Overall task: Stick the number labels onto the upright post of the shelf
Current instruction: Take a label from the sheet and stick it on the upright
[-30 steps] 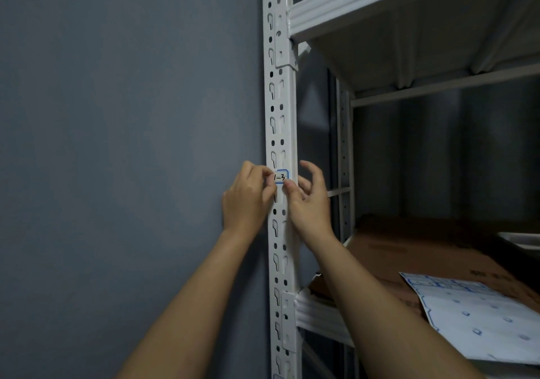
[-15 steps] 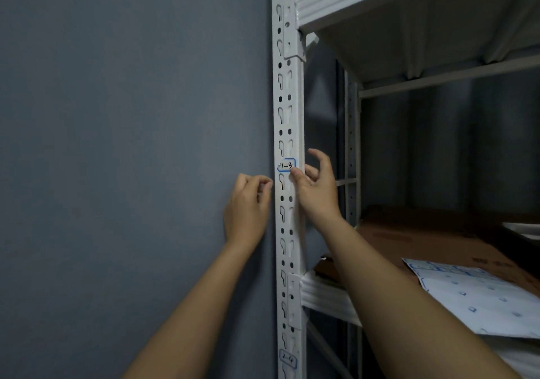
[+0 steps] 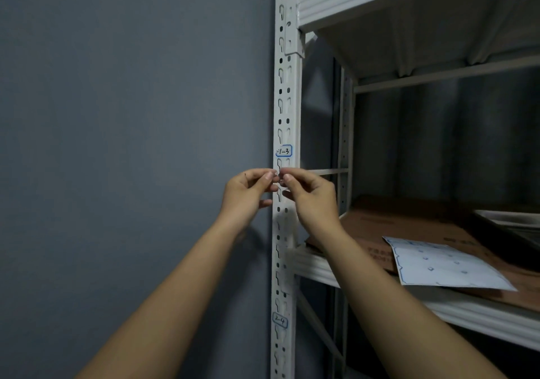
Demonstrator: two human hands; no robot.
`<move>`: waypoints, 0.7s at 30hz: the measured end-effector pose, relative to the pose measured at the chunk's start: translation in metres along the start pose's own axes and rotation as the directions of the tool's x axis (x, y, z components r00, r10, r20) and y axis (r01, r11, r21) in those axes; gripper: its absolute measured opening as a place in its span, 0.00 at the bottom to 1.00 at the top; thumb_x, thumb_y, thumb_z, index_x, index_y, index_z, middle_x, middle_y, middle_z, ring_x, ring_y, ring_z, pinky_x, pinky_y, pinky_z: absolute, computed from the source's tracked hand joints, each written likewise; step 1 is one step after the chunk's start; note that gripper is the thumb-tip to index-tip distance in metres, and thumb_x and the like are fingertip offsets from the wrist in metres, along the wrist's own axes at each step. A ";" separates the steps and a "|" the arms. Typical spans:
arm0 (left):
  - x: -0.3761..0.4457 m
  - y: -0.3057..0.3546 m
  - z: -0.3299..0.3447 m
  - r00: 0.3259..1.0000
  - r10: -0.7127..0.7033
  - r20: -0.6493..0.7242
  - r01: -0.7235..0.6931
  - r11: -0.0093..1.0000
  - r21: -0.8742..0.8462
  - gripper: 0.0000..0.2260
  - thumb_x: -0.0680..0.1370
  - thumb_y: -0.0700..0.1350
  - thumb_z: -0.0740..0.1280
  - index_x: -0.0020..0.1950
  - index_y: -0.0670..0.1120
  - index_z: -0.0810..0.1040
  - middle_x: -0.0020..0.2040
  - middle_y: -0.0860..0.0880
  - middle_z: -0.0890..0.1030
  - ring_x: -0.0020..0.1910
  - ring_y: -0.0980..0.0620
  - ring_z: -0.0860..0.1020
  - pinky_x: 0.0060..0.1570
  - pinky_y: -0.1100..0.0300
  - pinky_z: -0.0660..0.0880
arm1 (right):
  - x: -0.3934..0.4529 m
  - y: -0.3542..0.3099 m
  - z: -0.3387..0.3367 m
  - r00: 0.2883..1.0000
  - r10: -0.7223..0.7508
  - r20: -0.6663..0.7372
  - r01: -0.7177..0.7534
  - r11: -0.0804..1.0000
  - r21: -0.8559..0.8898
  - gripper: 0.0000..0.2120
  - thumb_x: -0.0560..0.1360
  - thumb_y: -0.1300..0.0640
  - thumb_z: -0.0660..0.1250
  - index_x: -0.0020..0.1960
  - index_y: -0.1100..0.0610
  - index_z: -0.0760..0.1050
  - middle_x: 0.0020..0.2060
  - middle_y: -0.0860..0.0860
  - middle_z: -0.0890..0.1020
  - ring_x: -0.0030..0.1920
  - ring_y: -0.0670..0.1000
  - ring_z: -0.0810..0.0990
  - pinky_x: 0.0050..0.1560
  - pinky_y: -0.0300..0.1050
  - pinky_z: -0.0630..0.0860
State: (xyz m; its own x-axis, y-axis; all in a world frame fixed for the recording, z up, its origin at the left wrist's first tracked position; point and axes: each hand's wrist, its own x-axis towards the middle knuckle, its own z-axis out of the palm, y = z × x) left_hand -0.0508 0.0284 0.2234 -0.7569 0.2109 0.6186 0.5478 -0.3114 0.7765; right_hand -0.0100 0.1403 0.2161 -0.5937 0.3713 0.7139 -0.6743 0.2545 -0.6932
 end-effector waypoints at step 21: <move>-0.032 0.035 0.011 0.999 0.036 0.022 -0.038 0.995 0.094 0.04 0.76 0.43 0.69 0.47 0.47 0.83 0.43 0.47 0.84 0.42 0.55 0.80 0.37 0.66 0.76 | -0.024 -0.036 -0.007 0.995 0.043 -0.094 -0.034 0.994 0.099 0.08 0.75 0.66 0.68 0.42 0.57 0.82 0.38 0.52 0.84 0.41 0.47 0.83 0.47 0.44 0.82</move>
State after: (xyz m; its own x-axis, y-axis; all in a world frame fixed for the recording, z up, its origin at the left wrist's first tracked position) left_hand -0.0030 0.0209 0.2322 -0.7287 0.2194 0.6488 0.6074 -0.2308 0.7602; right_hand 0.0312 0.1284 0.2235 -0.5784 0.4642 0.6708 -0.6942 0.1519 -0.7036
